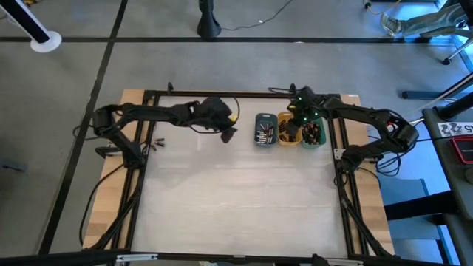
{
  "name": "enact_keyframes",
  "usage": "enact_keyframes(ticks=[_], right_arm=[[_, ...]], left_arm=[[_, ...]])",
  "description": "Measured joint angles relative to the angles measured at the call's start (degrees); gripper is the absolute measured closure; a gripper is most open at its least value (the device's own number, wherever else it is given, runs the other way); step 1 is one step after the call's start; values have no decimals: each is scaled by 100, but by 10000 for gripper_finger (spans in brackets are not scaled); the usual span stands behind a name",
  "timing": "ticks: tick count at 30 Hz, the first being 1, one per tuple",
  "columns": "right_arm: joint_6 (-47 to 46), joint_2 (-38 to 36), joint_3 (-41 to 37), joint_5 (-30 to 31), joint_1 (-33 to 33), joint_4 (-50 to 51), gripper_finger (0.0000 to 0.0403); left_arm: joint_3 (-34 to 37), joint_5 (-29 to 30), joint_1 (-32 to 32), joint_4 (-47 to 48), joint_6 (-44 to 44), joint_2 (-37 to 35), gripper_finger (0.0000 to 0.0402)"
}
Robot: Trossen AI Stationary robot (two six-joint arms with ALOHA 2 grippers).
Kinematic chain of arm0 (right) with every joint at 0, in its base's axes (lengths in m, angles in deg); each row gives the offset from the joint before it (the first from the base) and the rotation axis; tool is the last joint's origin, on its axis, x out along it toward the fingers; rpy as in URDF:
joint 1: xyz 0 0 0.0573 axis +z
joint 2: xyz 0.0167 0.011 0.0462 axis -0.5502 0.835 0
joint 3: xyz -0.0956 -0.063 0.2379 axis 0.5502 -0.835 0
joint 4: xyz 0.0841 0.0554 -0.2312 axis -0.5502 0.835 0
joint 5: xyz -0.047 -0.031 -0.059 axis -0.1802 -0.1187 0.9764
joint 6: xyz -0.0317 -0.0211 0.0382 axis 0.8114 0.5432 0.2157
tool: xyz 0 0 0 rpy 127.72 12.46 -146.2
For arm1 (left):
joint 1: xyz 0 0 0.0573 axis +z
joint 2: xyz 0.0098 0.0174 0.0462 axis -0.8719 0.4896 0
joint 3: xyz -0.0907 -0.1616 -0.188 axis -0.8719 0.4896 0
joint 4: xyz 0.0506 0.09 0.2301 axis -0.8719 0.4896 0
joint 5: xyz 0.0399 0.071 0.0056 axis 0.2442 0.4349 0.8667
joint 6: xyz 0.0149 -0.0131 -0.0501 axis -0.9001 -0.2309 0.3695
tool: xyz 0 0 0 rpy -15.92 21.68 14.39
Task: Sort batteries
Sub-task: Put the black battery into the yellow bin
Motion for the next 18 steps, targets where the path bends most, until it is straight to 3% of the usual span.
enact_keyframes(ticks=[8, 12, 18], right_arm=[[179, -536, 288, -74, 0, -117, 281], [195, -712, 487, -163, 0, -319, 281], [197, -802, 538, -365, 0, -585, 281]], left_arm=[[-39, 286, 323, 3196, -181, -893, 219], [-150, 306, 491, 4661, -459, -882, 219], [-162, 728, 577, 5880, -1102, -556, 219]])
